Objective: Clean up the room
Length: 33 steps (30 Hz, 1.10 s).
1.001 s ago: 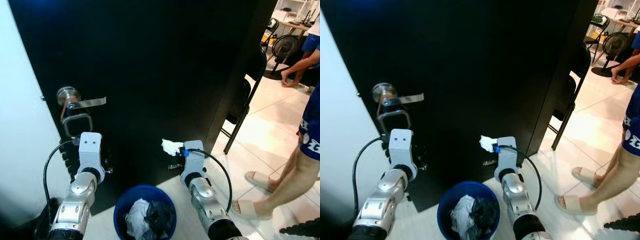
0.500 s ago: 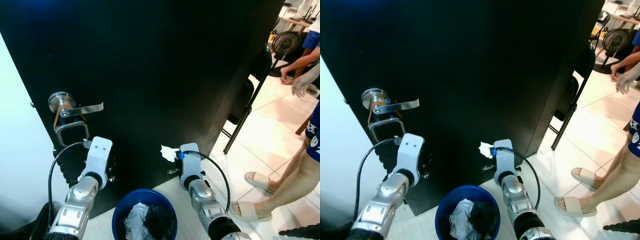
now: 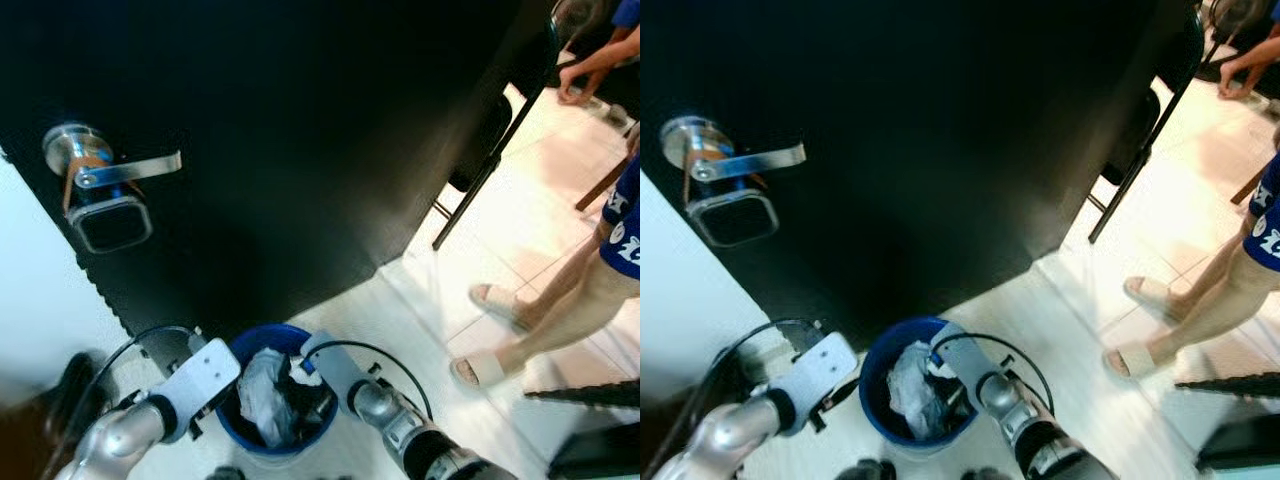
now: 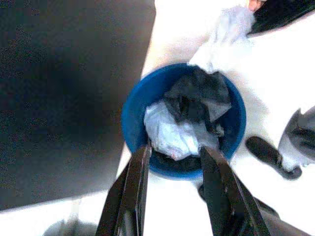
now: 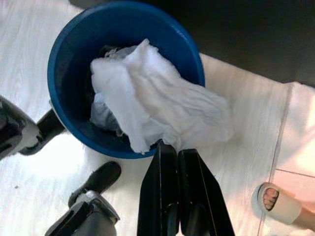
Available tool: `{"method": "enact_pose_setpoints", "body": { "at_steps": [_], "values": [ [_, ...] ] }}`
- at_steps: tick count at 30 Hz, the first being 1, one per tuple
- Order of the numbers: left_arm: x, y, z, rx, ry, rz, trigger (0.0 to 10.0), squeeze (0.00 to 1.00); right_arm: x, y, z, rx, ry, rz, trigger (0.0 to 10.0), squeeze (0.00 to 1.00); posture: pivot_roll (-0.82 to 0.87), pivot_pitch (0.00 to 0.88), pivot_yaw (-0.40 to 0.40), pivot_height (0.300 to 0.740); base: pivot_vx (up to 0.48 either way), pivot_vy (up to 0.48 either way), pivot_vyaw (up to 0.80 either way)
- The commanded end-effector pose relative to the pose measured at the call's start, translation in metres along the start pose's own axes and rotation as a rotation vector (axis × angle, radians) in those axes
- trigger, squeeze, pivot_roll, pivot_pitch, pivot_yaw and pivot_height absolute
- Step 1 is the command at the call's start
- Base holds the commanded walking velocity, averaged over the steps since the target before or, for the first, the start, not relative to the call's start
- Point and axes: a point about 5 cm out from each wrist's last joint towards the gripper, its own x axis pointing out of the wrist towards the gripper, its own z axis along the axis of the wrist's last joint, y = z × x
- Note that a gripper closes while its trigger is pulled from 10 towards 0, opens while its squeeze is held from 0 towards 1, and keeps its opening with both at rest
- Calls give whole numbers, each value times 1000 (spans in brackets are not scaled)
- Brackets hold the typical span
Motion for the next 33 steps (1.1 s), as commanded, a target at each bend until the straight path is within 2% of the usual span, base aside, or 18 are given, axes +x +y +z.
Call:
{"method": "enact_pose_setpoints", "body": {
  "at_steps": [1,5,12,20,21,22,23,26,27,33],
  "values": [
    [-11,-7,-3,0,2,-48,10000,0,0,2,-4,16,10,-9,10000,0,168,362,-147,726,0,0,0],
    [-19,-10,-4,-2,8,-55,10000,0,1,1,2,67,-3,-31,10000,0,175,367,-151,726,0,0,0],
    [-25,-14,-3,2,10,-77,10000,0,3,-4,12,47,-33,-59,10000,0,176,365,-157,726,0,0,0],
    [-24,-14,0,-10,-5,-75,10000,0,3,-12,19,44,-67,-98,10000,0,170,358,-159,726,0,0,0],
    [-24,-14,1,-14,-9,-77,10000,0,3,-13,21,50,-78,-106,10000,94,170,355,-153,726,0,0,0],
    [-23,-14,2,-17,-11,-80,10000,0,3,-14,22,63,-84,-108,10000,773,170,355,-153,726,0,0,0],
    [-22,-14,3,-19,-14,-81,10000,0,3,-13,22,73,-86,-107,10000,1000,170,355,-149,726,0,0,0],
    [-22,-14,3,-20,-15,-82,10000,0,3,-12,22,79,-86,-105,10000,1000,175,351,-143,726,0,0,0],
    [-21,-12,4,-20,-16,-82,10000,0,3,-9,20,90,-83,-95,10000,0,175,343,-139,726,0,0,0],
    [-19,-10,6,-33,-25,-75,10000,0,3,-6,17,115,-77,-83,10000,0,172,337,-135,726,0,0,0]
  ]
}}
